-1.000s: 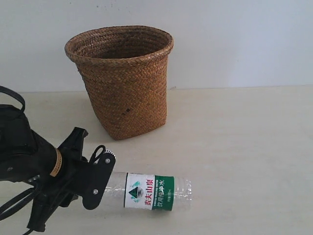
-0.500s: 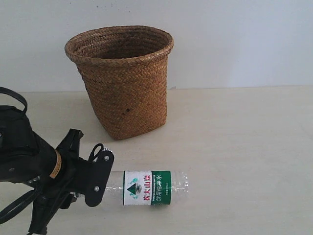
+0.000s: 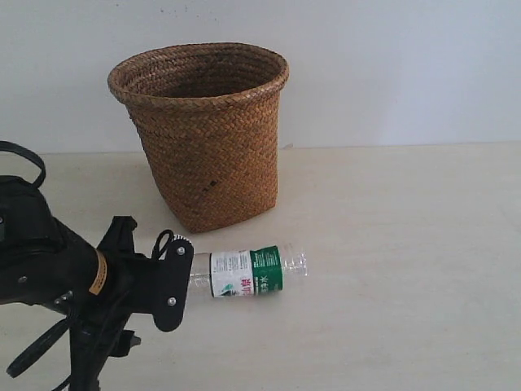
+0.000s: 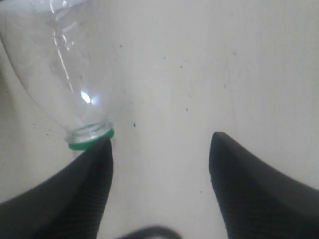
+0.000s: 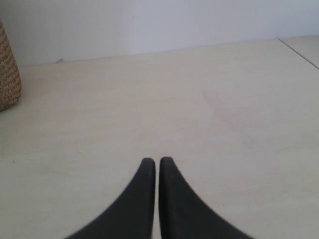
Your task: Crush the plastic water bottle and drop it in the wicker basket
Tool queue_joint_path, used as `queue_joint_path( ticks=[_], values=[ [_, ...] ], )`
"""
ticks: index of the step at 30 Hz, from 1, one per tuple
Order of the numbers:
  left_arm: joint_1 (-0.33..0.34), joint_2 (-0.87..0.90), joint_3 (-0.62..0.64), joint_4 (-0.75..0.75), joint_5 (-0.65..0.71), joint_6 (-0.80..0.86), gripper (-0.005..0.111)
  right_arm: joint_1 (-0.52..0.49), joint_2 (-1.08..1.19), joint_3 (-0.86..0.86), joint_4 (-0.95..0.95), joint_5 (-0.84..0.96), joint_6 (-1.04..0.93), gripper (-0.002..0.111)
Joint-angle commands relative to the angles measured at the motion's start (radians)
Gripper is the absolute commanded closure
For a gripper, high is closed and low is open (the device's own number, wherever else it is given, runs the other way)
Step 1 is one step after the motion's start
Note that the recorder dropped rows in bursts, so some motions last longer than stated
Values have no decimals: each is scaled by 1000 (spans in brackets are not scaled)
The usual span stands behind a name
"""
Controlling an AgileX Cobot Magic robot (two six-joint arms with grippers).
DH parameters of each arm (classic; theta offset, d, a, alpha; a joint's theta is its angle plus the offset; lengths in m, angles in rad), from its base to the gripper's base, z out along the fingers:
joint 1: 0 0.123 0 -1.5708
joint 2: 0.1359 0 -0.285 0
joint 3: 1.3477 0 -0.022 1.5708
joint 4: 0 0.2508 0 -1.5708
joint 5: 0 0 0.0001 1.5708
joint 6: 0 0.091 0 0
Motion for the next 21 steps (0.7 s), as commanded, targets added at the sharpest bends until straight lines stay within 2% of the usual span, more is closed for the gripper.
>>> queue_joint_path(
  ticks=[1,4,6,8,11,21],
  values=[
    [-3,0,3,10,-92,-14,53,-3,-4,0,-6,-8,2,108],
    [20,0,3,81,-94,-73,53,-3,-4,0,-6,-8,2,108],
    [65,0,3,110,-85,-145,53,-3,-4,0,-6,-8,2,108],
    [96,0,3,110,-103,-150,53,-3,-4,0,-6,-8,4,108],
    [96,3,3,76,-160,-150,53,-3,-4,0,-6,-8,4,108],
    [96,96,3,76,-153,-150,53,-3,-4,0,-6,-8,6,108]
  ],
)
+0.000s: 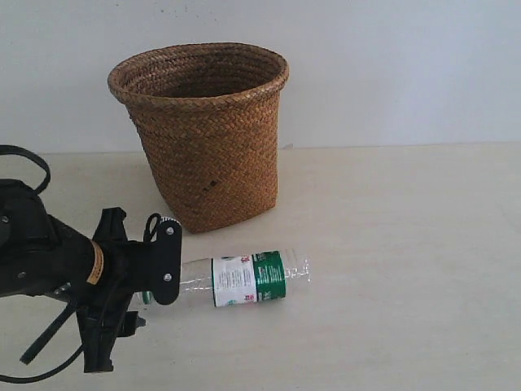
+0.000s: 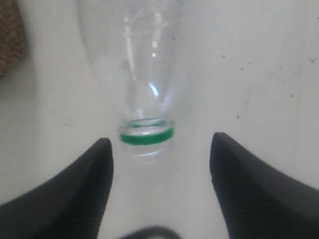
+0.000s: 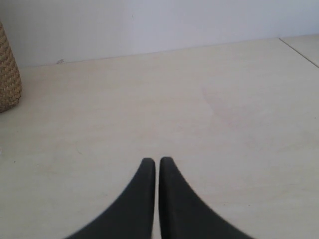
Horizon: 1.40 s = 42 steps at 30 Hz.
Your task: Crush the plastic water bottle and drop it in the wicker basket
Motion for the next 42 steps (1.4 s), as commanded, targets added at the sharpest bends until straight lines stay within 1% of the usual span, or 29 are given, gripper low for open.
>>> queue_joint_path(
  ticks=[1,4,10,16,21,30,35,42],
  values=[
    [3,39,3,-15,-20,-14,53,-3,-4,0,-6,-8,-1,108],
    [3,44,3,-15,-56,-14,53,-3,-4,0,-6,-8,-2,108],
    [3,44,1,-3,-44,-14,53,-3,-4,0,-6,-8,0,108],
    [3,26,-40,-3,41,-18,53,-3,-4,0,-6,-8,-2,108],
    [3,-7,-42,-3,21,-36,53,-3,-4,0,-6,-8,-2,108],
    [3,-1,-42,-3,17,-34,53,-3,-4,0,-6,-8,0,108],
    [-1,-1,-42,-5,-29,-32,53,-3,-4,0,-6,-8,0,108],
    [-1,23,-42,-7,-27,-9,53,-3,-4,0,-6,-8,-2,108]
  ],
)
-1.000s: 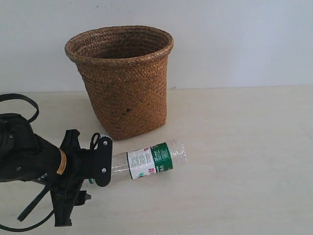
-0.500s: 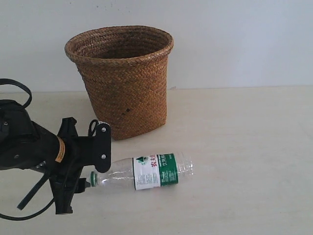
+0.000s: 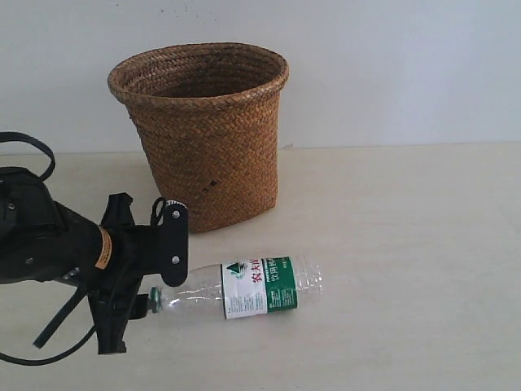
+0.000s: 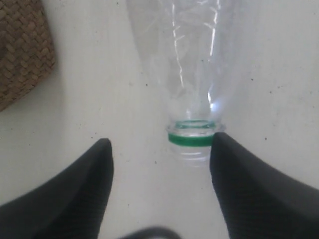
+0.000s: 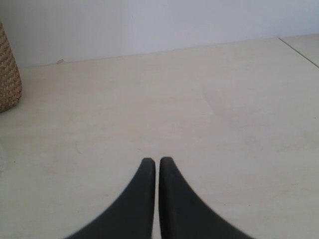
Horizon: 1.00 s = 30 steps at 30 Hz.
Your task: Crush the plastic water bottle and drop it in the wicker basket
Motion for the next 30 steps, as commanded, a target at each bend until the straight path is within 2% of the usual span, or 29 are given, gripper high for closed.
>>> queue_joint_path(
  ticks=[1,9,25,27,30],
  values=[
    [-1,25,-4,-7,-15,6,53,-3,-4,0,-6,-8,-4,108],
    [-2,75,-4,-5,-83,6,53,-3,-4,0,-6,-8,-4,108],
    [-2,101,-4,-3,-90,33,54,-3,-4,0,-6,-8,-4,108],
    [-2,101,-4,-3,-90,33,60,-3,-4,0,-6,-8,-4,108],
    [-2,101,-4,-3,-90,33,77,-3,-4,0,-6,-8,-4,108]
  ],
)
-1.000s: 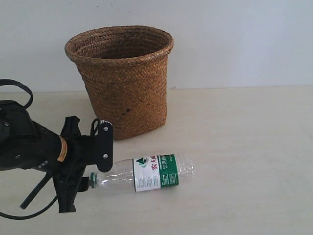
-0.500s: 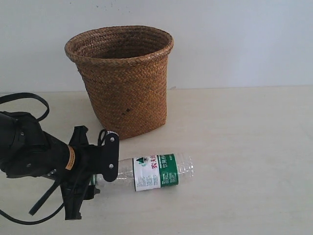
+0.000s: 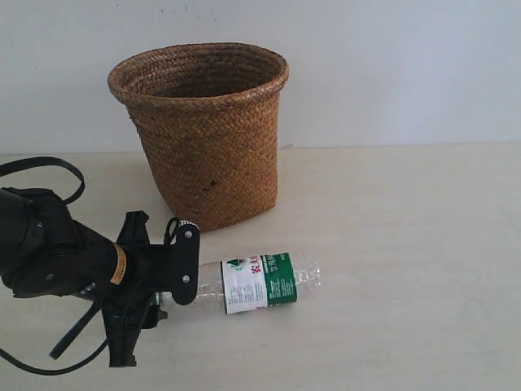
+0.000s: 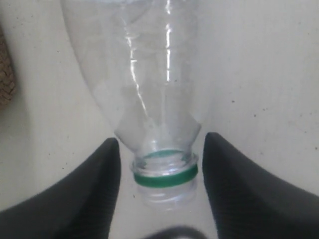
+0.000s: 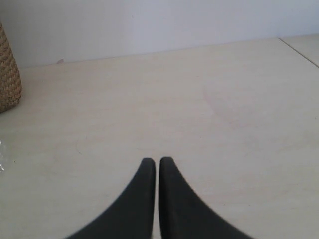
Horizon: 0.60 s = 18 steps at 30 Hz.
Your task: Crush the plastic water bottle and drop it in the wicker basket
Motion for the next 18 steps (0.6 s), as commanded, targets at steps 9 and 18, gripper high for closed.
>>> queue_joint_path(
  ticks=[9,18],
  values=[
    [-2,8,-2,1,-6,6,103,-3,-4,0,-6,-7,-4,108],
    [-2,8,-2,-7,-6,-2,103,-3,-4,0,-6,-7,-4,108]
  ],
)
